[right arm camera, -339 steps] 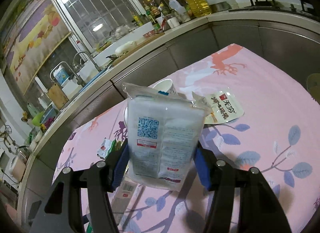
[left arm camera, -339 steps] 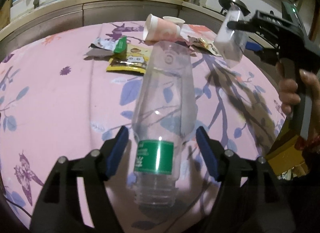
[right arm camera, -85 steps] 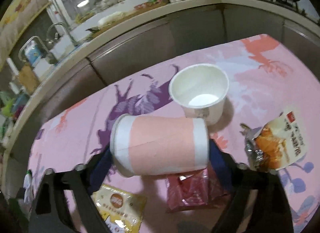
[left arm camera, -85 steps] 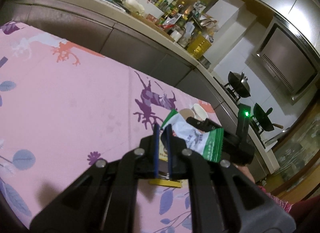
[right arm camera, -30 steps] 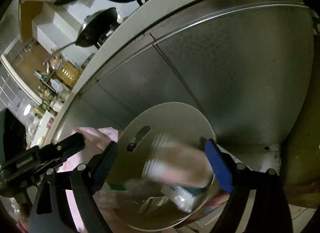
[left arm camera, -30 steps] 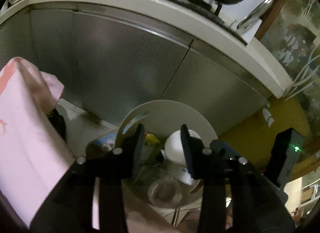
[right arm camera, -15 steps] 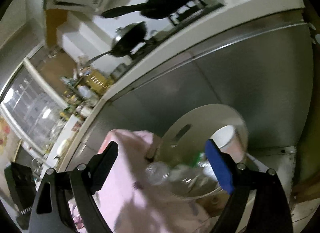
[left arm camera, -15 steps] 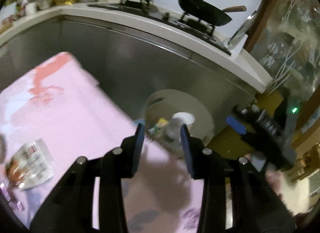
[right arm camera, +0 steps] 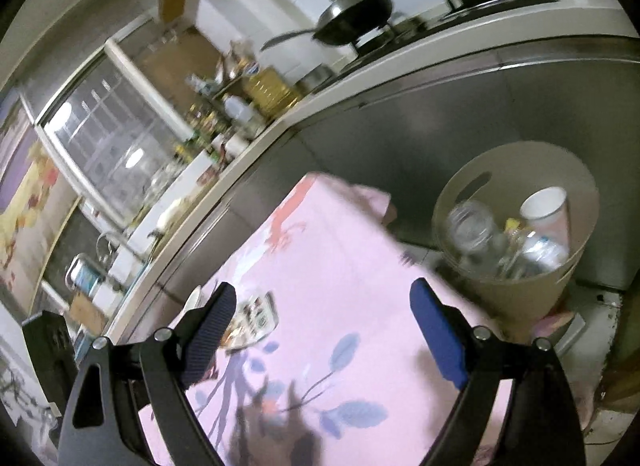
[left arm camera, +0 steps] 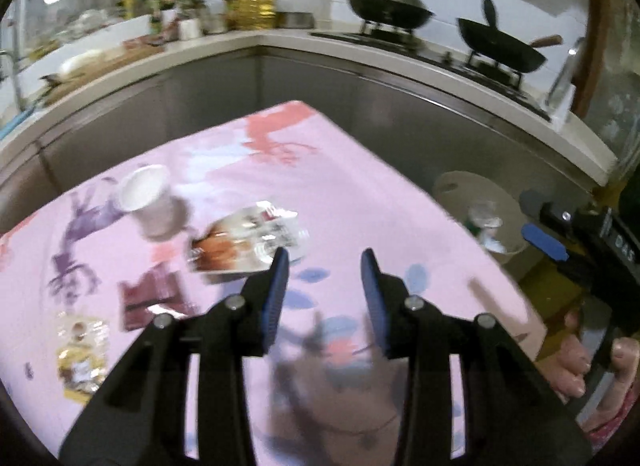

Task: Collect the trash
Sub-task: 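Return both grippers to the table above the remaining wrappers, then grasp the yellow cat-food pouch with the left gripper while the right gripper grasps the red wrapper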

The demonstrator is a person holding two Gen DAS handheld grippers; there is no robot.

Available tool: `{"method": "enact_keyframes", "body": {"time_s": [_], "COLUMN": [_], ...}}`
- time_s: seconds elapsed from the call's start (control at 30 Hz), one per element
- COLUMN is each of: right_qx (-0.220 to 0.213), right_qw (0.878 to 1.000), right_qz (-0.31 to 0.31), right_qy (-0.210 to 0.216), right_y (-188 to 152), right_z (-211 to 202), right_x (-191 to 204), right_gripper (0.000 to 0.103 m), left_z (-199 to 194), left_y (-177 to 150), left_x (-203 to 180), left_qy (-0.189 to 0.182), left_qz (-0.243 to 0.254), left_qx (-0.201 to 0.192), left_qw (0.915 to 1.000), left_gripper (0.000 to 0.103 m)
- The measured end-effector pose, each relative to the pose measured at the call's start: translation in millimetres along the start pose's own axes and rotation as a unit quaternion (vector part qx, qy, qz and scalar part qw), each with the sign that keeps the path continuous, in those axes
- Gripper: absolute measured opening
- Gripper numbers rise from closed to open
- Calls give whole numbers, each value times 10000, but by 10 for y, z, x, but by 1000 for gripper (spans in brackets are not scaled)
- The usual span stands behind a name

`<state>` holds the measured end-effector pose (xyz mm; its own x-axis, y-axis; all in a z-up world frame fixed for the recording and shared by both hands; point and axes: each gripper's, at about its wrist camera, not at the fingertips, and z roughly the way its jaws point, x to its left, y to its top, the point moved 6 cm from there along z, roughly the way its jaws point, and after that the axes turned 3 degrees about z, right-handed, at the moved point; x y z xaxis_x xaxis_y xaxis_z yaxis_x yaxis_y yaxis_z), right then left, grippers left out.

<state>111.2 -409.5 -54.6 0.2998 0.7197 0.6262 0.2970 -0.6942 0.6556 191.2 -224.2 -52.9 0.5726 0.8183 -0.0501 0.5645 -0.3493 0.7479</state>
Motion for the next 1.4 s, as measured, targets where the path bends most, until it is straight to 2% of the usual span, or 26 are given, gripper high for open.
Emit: {"method": "enact_keyframes", "body": {"time_s": [0.3,0.67,0.87,1.0,1.13,1.37,1.4], "right_qx": [473,897,1118,1288,1491,1846,1886], "right_qw": [9980,9915,9868,9827,9787,9689,9677], "right_qz": [-393,-879,-1109,-1272,-1349,-1584,-1613], "right_qy": [165,352,381,392,419,448,448], "right_y": [-385,-778,-993,-1138,-1290,-1552,-1573], "right_z": [171,404,529,626,735,922,951], "right_x": [517,1125,1339,1442,1509,1630,1643], "right_gripper": [85,85,85,85,85,85,85], "left_z": [-349,-613,-811,-985,-1085,-1004,-968], "left_y": [-303,-632,-835,-1070,-1263,-1436,-1440], "left_x": [661,1274,1717,2214,2523,2641,2633], "left_qy": [809,1234,1309,1318,1322,917,864], "left_qz": [-285,-718,-1096,-1701,-2119,-2461,-2473], "left_qx": [-138,-154,-212,-182,-129,14,43], "left_qw": [9962,9896,9851,9764,9682,9649,9651], "left_gripper": [35,35,36,36,36,36,41]}}
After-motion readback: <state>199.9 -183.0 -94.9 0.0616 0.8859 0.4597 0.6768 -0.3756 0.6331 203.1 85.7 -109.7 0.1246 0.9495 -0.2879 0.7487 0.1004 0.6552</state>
